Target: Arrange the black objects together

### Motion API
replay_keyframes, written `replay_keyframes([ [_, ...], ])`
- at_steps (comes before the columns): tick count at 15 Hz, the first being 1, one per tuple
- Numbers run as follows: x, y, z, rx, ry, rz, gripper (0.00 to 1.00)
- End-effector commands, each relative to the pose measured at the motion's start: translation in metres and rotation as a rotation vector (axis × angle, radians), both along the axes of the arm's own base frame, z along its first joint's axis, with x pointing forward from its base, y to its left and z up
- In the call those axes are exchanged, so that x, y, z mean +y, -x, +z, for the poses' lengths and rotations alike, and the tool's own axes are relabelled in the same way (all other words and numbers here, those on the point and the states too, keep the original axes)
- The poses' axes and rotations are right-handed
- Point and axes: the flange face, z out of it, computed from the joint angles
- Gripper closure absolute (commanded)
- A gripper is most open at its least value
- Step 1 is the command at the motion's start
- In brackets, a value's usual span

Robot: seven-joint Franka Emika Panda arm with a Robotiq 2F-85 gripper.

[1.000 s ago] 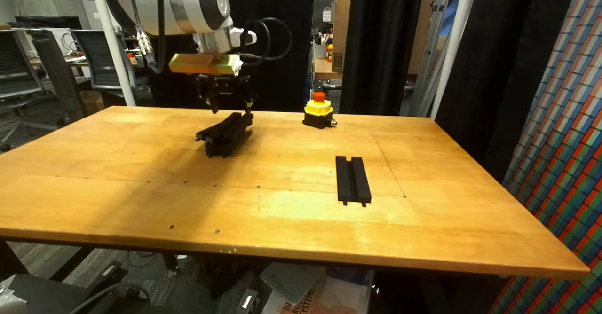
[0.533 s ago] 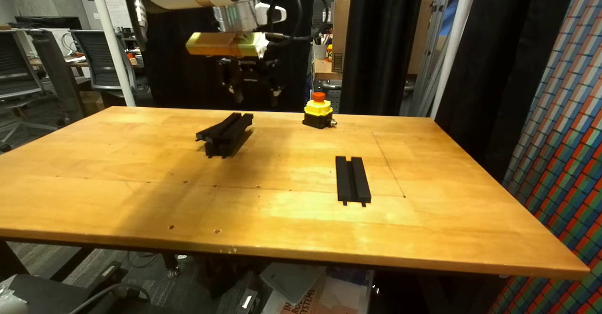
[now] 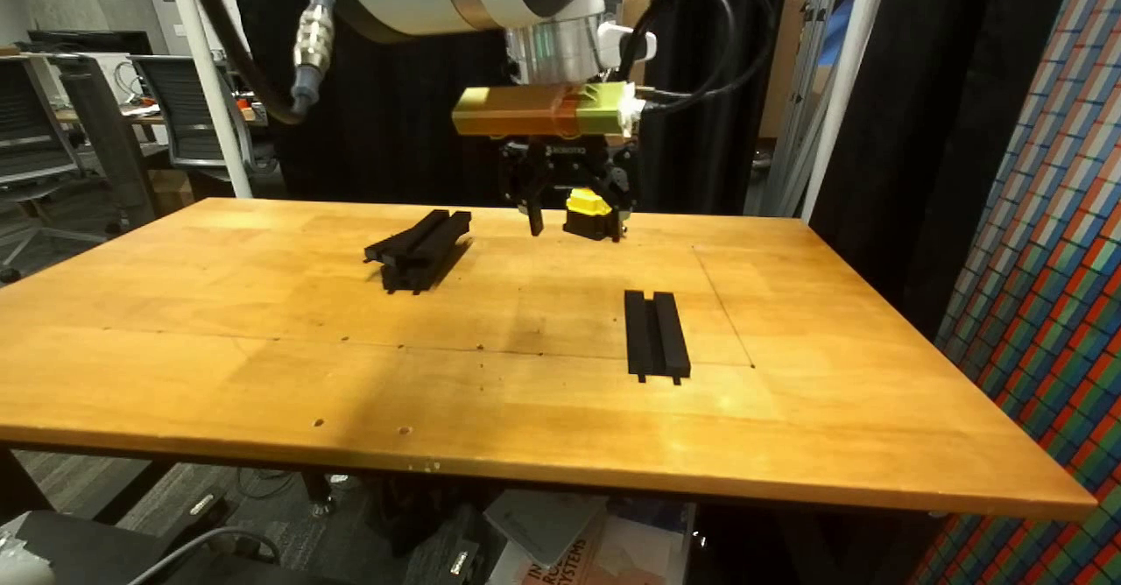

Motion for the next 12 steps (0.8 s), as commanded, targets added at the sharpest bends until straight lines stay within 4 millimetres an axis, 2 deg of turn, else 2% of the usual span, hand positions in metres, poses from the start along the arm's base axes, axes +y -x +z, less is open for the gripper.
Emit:
replay_keyframes([
  [1, -0.028, 0.009, -0.010, 0.012, 0.025, 0.064, 0.00],
  [5, -0.052, 0.003, -0.032, 0.057, 0.017, 0.108, 0.00],
  [12, -0.070, -0.012, -0.076, 0.114, 0.005, 0.185, 0.00],
])
